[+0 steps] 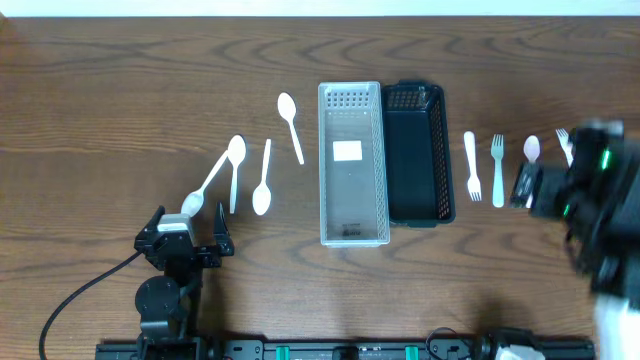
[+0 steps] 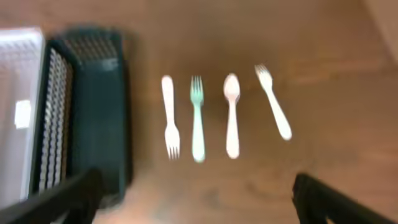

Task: Pack container
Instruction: 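Move the right gripper over the rightmost white fork and grasp it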

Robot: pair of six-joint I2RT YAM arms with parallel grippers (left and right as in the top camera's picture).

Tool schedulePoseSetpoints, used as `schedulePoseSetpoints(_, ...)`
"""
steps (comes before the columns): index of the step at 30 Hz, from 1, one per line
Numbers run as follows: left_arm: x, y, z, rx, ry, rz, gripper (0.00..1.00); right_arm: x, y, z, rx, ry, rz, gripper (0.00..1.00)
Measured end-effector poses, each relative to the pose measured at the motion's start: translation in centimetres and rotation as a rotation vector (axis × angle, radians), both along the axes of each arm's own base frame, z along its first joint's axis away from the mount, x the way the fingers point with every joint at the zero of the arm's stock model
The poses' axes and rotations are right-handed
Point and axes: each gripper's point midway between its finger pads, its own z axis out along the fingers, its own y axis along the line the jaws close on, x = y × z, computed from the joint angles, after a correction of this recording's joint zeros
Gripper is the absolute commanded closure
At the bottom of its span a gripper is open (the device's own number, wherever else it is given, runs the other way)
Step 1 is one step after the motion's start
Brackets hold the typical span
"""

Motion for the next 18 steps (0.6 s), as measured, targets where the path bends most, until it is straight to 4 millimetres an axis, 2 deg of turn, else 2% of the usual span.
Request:
schedulePoseSetpoints(4,0.0,0.0,0.0,0.0,0.0,0.0,0.02,2.9,-0.4,0.8,-0.003,0.125,0.022,0.01)
schedulePoseSetpoints(7,0.0,0.0,0.0,0.0,0.0,0.0,0.02,5.0,-0.7,0.1,-0.006,0.161,0.025,0.01)
schedulePoseSetpoints(14,0.0,0.0,0.0,0.0,0.0,0.0,0.02,8.1,-1.5,-6.8,0.001,0.38,0.023,0.01)
schedulePoseSetpoints(18,0.0,0.0,0.0,0.0,0.0,0.0,0.02,9.0,-2.3,-9.9,-0.04,0.479,0.043,0.01)
